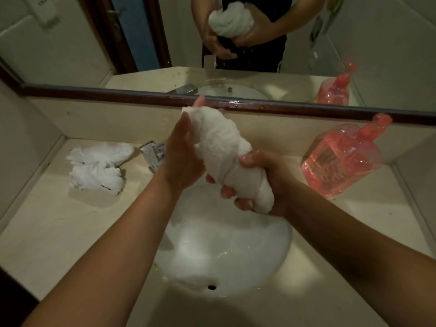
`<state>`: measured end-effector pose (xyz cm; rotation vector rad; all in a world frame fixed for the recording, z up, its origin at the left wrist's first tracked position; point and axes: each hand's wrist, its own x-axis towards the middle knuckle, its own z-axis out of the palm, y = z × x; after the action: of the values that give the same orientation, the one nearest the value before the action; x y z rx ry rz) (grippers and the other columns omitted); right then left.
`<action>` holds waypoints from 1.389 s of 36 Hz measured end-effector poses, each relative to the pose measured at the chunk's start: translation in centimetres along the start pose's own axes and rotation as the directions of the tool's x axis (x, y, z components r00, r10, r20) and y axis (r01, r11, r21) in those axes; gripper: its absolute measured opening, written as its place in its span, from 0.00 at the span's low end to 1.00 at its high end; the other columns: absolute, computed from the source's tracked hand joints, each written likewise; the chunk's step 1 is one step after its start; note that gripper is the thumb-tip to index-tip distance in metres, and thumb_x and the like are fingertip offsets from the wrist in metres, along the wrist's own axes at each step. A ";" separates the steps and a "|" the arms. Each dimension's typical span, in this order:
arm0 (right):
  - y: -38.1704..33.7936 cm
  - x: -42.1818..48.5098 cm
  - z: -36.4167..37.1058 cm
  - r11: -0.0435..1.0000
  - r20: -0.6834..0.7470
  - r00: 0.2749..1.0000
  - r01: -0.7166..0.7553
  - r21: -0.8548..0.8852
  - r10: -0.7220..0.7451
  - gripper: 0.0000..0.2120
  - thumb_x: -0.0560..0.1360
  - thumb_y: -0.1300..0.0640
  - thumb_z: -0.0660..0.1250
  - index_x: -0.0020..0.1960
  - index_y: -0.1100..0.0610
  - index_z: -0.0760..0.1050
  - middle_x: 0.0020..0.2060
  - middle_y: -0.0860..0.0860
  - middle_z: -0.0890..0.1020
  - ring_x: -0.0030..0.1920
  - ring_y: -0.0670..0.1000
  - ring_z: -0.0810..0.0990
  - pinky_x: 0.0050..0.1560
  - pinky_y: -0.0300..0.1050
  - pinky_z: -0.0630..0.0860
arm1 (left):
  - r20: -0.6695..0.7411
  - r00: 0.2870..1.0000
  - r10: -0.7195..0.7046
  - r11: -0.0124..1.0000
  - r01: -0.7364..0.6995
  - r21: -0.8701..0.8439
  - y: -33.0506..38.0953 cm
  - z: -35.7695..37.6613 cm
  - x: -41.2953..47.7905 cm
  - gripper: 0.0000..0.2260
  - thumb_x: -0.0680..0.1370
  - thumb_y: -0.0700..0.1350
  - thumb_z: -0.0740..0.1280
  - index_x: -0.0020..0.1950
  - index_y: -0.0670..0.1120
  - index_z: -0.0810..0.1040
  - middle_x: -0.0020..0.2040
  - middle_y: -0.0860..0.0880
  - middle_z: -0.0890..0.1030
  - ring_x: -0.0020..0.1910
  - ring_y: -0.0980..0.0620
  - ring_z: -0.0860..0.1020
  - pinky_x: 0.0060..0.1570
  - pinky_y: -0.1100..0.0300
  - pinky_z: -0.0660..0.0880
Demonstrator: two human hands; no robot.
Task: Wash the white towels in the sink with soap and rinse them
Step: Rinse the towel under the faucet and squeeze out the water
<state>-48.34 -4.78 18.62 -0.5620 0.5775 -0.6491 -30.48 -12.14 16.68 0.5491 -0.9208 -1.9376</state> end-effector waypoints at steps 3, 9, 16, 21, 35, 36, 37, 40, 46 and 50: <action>1.0 0.5 0.0 0.982 0.097 0.993 -0.083 0.167 0.067 0.40 0.58 0.51 0.87 0.65 0.63 0.77 0.49 0.61 0.85 0.35 0.53 0.83 0.23 0.40 0.78 | 0.129 0.991 0.044 0.992 -0.028 -0.121 -0.3 -0.1 0.8 0.43 0.66 0.62 0.83 0.77 0.55 0.71 0.77 0.43 0.75 0.74 0.39 0.75 0.70 0.36 0.75; 1.6 0.8 -0.4 0.977 0.059 0.998 -0.039 0.209 0.027 0.40 0.62 0.51 0.85 0.70 0.59 0.75 0.55 0.63 0.84 0.43 0.58 0.86 0.26 0.39 0.79 | 0.133 0.991 0.027 0.982 -0.001 -0.191 0.4 -0.8 1.8 0.15 0.66 0.49 0.86 0.43 0.49 0.82 0.45 0.50 0.82 0.47 0.47 0.84 0.54 0.46 0.81; 0.1 0.0 0.1 1.000 -0.048 0.999 -0.012 0.001 0.012 0.48 0.58 0.50 0.88 0.73 0.56 0.70 0.60 0.59 0.83 0.47 0.56 0.86 0.28 0.41 0.79 | 0.178 0.984 -0.019 0.996 0.002 0.094 2.6 0.2 1.3 0.15 0.65 0.64 0.82 0.39 0.54 0.86 0.40 0.55 0.85 0.43 0.54 0.84 0.47 0.56 0.81; -1.4 -1.3 1.0 0.945 -0.051 0.996 -0.086 -0.316 0.074 0.49 0.56 0.45 0.89 0.70 0.55 0.71 0.56 0.59 0.82 0.45 0.54 0.82 0.32 0.42 0.80 | 0.150 0.986 -0.074 0.972 0.038 0.232 3.8 1.1 0.8 0.20 0.63 0.61 0.85 0.41 0.50 0.83 0.40 0.50 0.82 0.40 0.51 0.83 0.37 0.57 0.82; 2.2 0.8 -0.4 0.790 -0.579 0.815 -0.369 -0.490 0.022 0.16 0.74 0.56 0.79 0.57 0.56 0.76 0.41 0.54 0.81 0.34 0.49 0.80 0.29 0.44 0.75 | -0.317 0.949 0.001 0.741 0.212 0.637 -3.0 0.0 2.0 0.11 0.78 0.38 0.75 0.40 0.48 0.76 0.37 0.48 0.80 0.36 0.52 0.81 0.33 0.59 0.78; 2.6 1.1 -0.8 0.787 -0.592 0.806 -0.371 -0.493 0.009 0.16 0.74 0.56 0.79 0.57 0.56 0.76 0.41 0.54 0.81 0.35 0.50 0.80 0.30 0.44 0.75 | -0.317 0.948 0.026 0.704 0.208 0.679 -3.5 0.0 2.1 0.12 0.78 0.37 0.74 0.39 0.48 0.76 0.36 0.49 0.80 0.33 0.55 0.80 0.32 0.61 0.78; 3.1 1.3 -1.2 0.790 -0.606 0.795 -0.367 -0.490 -0.006 0.16 0.74 0.56 0.79 0.56 0.56 0.76 0.41 0.54 0.81 0.34 0.49 0.80 0.29 0.44 0.74 | -0.311 0.950 0.044 0.665 0.204 0.719 -3.9 0.1 2.2 0.12 0.78 0.37 0.74 0.38 0.48 0.76 0.35 0.50 0.79 0.31 0.58 0.79 0.31 0.63 0.77; 4.5 2.0 -2.5 0.795 -0.654 0.754 -0.355 -0.492 -0.067 0.15 0.73 0.57 0.80 0.54 0.58 0.77 0.39 0.55 0.82 0.31 0.49 0.79 0.27 0.43 0.73 | -0.309 0.946 0.092 0.556 0.209 0.805 -5.6 -0.4 2.8 0.15 0.77 0.37 0.73 0.34 0.49 0.75 0.32 0.52 0.77 0.27 0.62 0.74 0.30 0.65 0.73; 6.1 2.7 -4.5 0.751 -0.687 0.711 -0.369 -0.547 -0.150 0.12 0.73 0.56 0.79 0.50 0.60 0.80 0.36 0.54 0.82 0.30 0.49 0.79 0.25 0.42 0.72 | -0.347 0.923 0.166 0.471 0.235 0.850 -8.1 -0.8 3.7 0.16 0.75 0.37 0.73 0.32 0.50 0.73 0.29 0.55 0.75 0.25 0.62 0.72 0.30 0.66 0.68; 6.4 2.6 -5.1 0.750 -0.682 0.712 -0.355 -0.558 -0.170 0.13 0.73 0.56 0.79 0.51 0.61 0.81 0.36 0.55 0.83 0.31 0.51 0.80 0.26 0.44 0.72 | -0.368 0.907 0.203 0.475 0.238 0.847 -8.4 0.0 3.6 0.11 0.76 0.37 0.73 0.36 0.47 0.76 0.30 0.54 0.76 0.26 0.63 0.73 0.30 0.69 0.68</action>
<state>-47.44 -3.83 10.18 -0.9467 1.6142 -0.5251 -36.78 -12.53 10.03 1.5321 -1.6000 -1.0911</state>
